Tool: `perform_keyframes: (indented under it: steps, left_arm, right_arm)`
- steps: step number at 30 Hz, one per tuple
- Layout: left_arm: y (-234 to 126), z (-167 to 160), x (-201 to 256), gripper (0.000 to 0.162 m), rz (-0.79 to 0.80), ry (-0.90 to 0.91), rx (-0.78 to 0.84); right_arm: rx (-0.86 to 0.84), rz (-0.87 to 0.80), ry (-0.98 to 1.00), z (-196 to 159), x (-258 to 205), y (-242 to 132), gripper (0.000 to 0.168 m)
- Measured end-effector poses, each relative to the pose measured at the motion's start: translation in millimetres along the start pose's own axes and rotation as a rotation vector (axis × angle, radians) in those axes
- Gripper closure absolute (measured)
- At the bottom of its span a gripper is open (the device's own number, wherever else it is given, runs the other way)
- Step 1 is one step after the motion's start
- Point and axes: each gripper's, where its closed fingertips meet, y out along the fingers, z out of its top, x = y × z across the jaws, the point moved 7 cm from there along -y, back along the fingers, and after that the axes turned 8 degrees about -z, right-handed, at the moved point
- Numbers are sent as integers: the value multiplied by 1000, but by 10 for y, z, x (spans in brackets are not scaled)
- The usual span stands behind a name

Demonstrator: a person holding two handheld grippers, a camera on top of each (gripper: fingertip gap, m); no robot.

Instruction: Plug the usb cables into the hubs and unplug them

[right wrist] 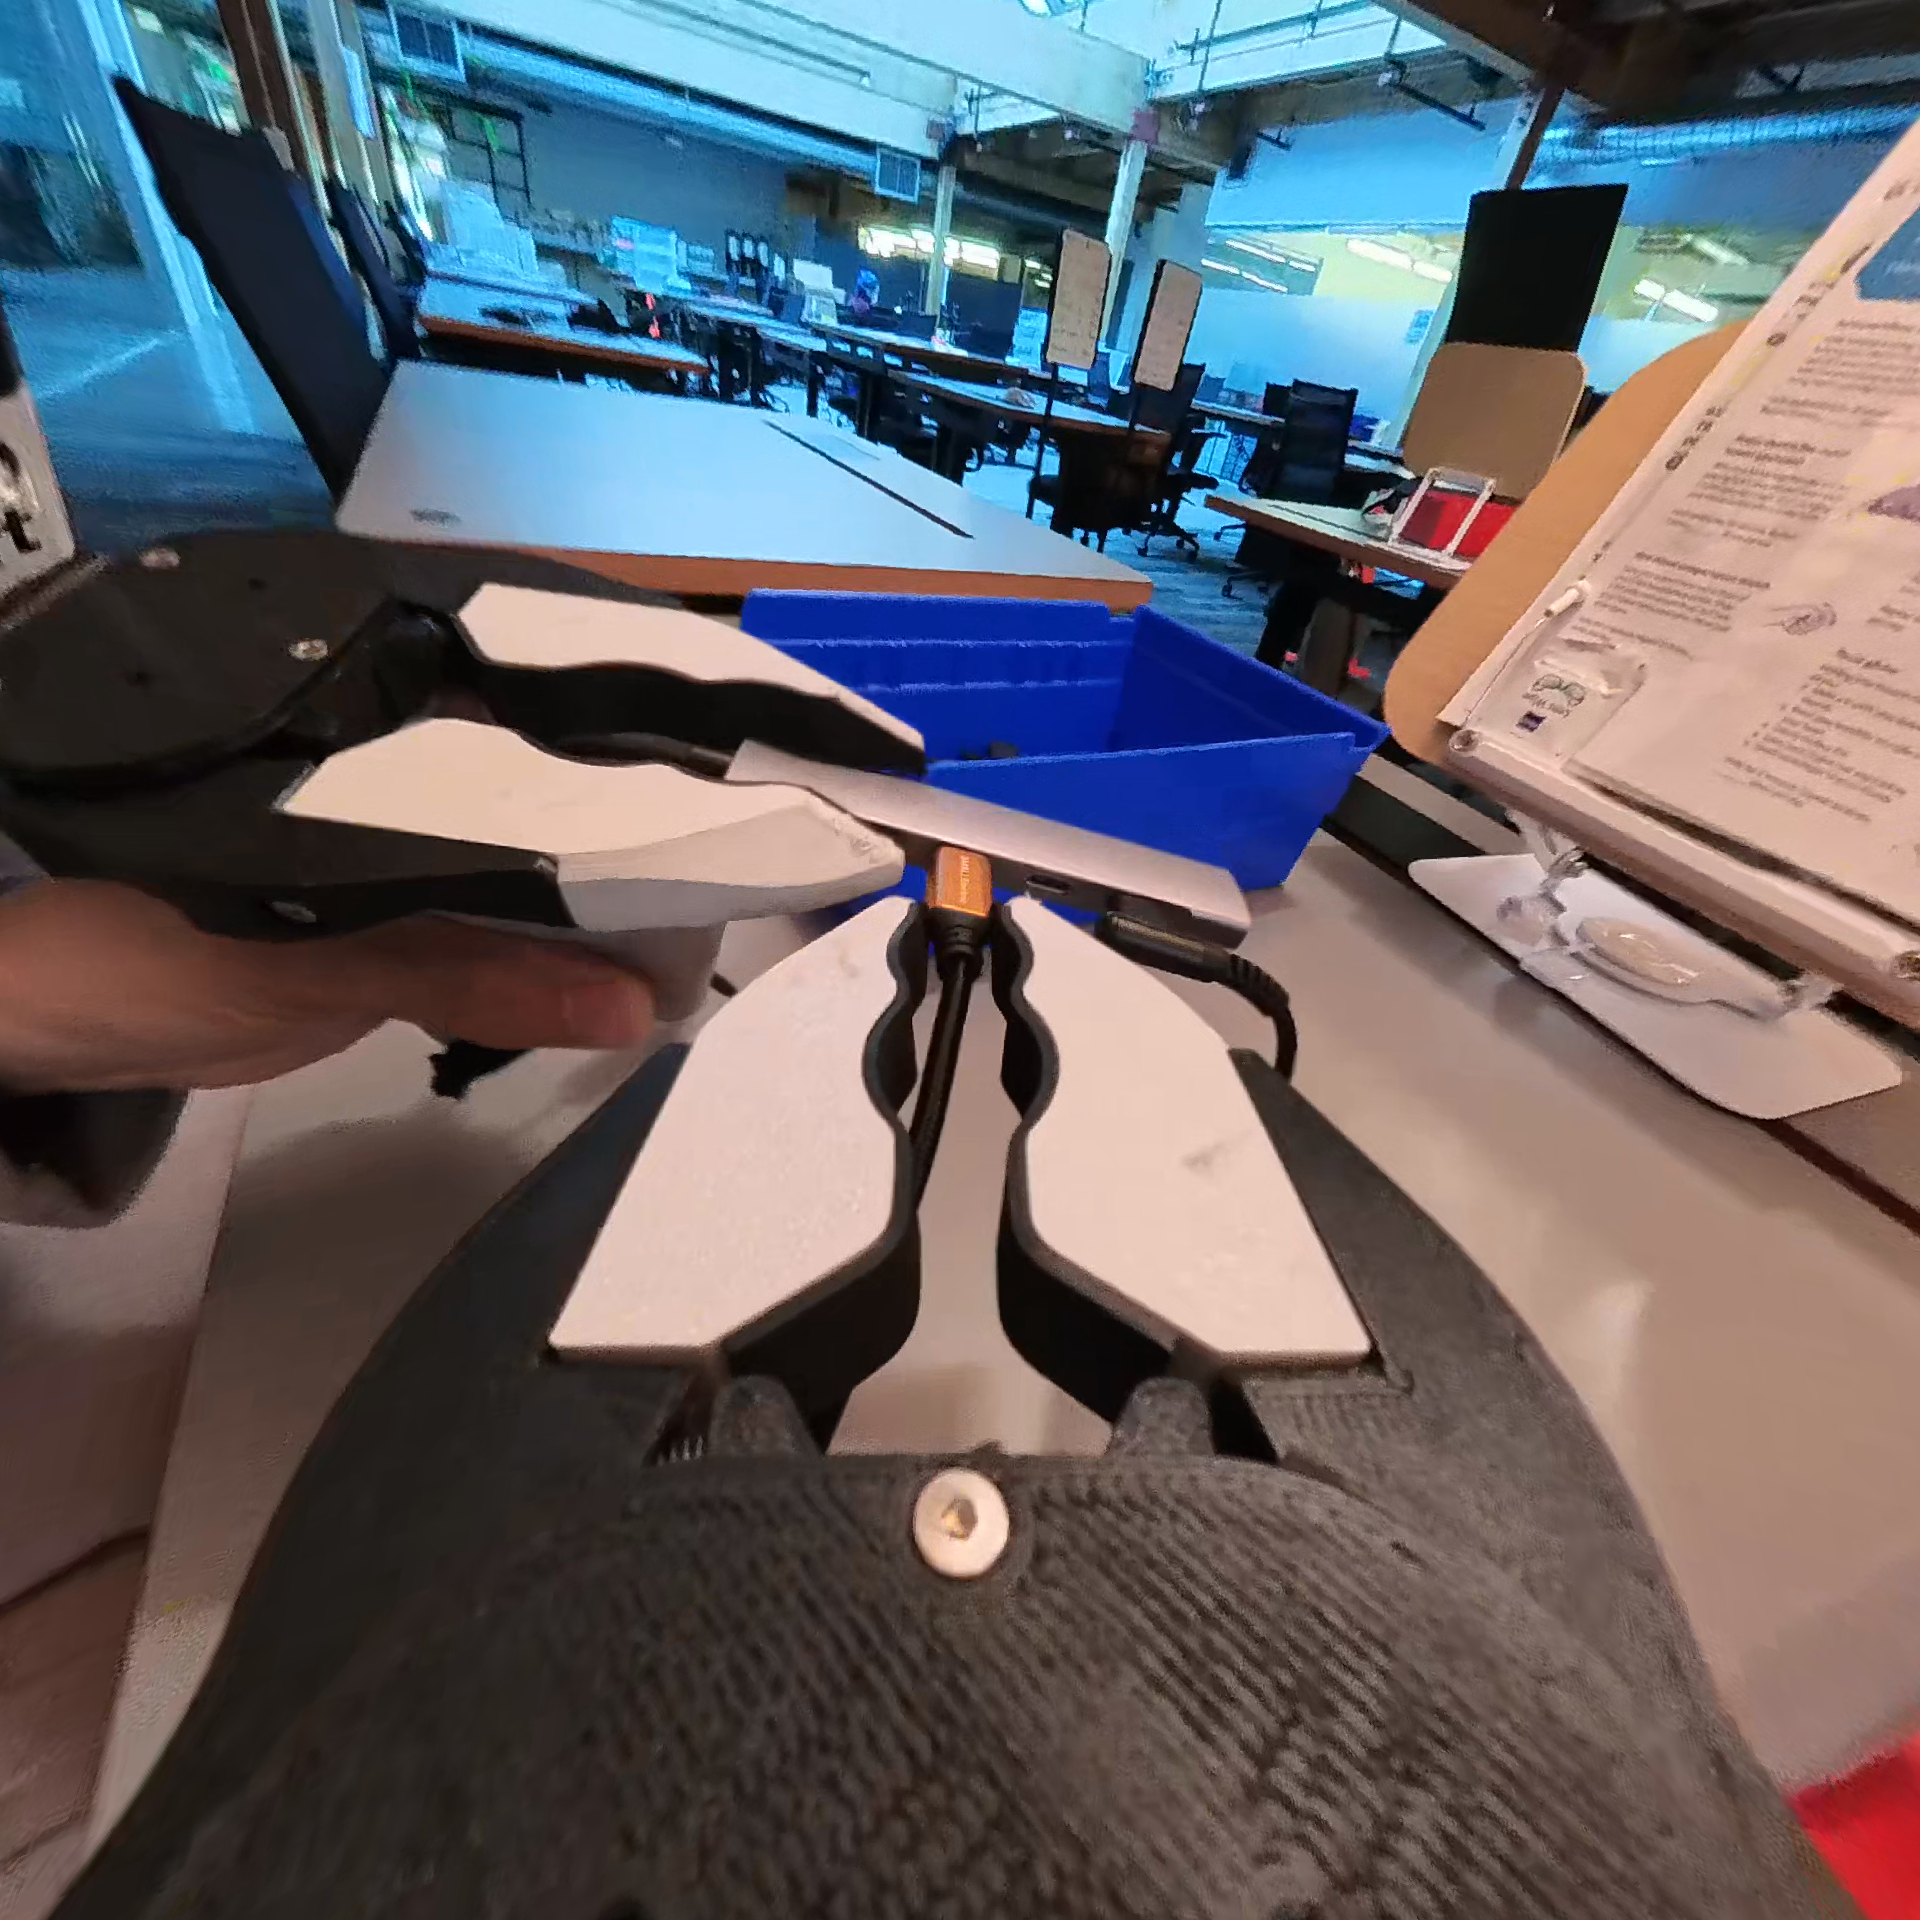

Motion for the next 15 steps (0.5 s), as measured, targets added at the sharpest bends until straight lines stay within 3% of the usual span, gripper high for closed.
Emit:
perform_keyframes:
  steps: [8, 12, 15]
  left_arm:
    - [-9, -83, -29, 138, -109, -284, -27]
    - [60, -167, -34, 137, -116, -359, -148]
    - [76, -185, -46, 137, -139, -419, -136]
  right_arm:
    - [2, -21, -94, -36, -4, -1, 157]
    - [-14, -29, -123, -71, -33, 32, 157]
    - [-21, -26, -124, -86, -27, 33, 157]
